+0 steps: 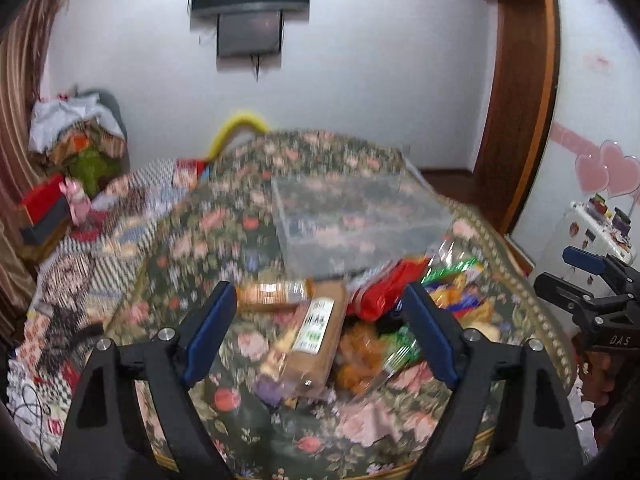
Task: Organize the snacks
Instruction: 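Grasp the tall cracker roll with left tool while right tool grasps the wrapped cake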
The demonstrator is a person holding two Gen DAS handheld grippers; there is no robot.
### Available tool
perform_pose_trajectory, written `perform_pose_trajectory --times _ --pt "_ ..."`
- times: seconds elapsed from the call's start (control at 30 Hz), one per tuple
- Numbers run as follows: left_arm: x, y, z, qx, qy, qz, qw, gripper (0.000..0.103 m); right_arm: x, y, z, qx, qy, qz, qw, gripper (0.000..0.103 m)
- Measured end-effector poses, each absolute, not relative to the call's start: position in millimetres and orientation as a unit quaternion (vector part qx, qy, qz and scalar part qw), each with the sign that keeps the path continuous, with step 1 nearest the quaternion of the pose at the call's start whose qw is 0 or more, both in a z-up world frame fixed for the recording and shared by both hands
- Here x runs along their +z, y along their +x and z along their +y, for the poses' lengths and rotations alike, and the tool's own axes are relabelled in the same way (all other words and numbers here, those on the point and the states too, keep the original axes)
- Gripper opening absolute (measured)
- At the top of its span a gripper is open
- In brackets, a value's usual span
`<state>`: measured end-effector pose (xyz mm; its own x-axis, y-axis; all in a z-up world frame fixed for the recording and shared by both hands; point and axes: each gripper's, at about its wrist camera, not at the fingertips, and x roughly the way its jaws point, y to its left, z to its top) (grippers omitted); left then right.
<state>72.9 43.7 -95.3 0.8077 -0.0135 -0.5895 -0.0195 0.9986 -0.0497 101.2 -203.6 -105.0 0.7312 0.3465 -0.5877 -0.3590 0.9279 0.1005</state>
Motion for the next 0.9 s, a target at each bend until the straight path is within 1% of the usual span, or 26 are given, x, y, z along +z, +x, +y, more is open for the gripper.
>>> perform_pose_trajectory --times 0.07,0.2,0.27,0.4,0.5,0.57,0.6,0.67,0.7,0.73,0.8,0.9 --pt "-109.4 77.7 48.7 0.003 -0.030 0.330 0.944 0.081 -115.8 106.1 -204.4 0.197 -0.008 0.337 0.921 0.099" --pt "-138.0 85.6 59.2 0.011 -0.034 0.364 0.931 0.079 -135.9 112.8 -204.7 0.211 -0.004 0.374 0.903 0.096" --pt "-149.4 89.2 62.9 0.012 -0.037 0.380 0.924 0.078 -144.8 115.5 -201.7 0.217 -0.006 0.384 0.898 0.092" --pt "-166.0 100.2 69.9 0.010 -0.049 0.403 0.914 0.076 -160.8 118.0 -196.4 0.228 -0.016 0.404 0.885 0.089" --pt "-171.5 108.8 70.1 0.001 -0.061 0.412 0.909 0.070 -171.1 122.0 -191.2 0.237 -0.018 0.419 0.877 0.080" --pt "-175.2 114.8 67.7 -0.009 -0.065 0.416 0.907 0.062 -176.5 125.4 -188.3 0.241 -0.020 0.428 0.871 0.074" --pt "-176.8 117.5 65.8 -0.016 -0.069 0.417 0.906 0.060 -178.7 125.5 -187.3 0.245 -0.021 0.432 0.868 0.073" --pt "-179.3 122.9 60.8 -0.026 -0.069 0.419 0.905 0.050 -180.7 126.5 -185.1 0.247 -0.026 0.434 0.866 0.072" --pt "-181.4 126.5 57.6 -0.030 -0.065 0.423 0.903 0.047 -181.1 126.0 -184.5 0.248 -0.029 0.433 0.866 0.072" --pt "-183.1 128.8 54.9 -0.033 -0.062 0.426 0.902 0.042 -181.7 125.6 -183.5 0.250 -0.033 0.433 0.865 0.072" --pt "-184.9 131.8 50.6 -0.030 -0.055 0.425 0.903 0.041 -183.6 124.9 -182.8 0.254 -0.037 0.435 0.863 0.072" --pt "-184.4 131.3 52.0 -0.031 -0.062 0.428 0.901 0.039 -188.0 125.4 -178.0 0.253 -0.047 0.443 0.859 0.068"
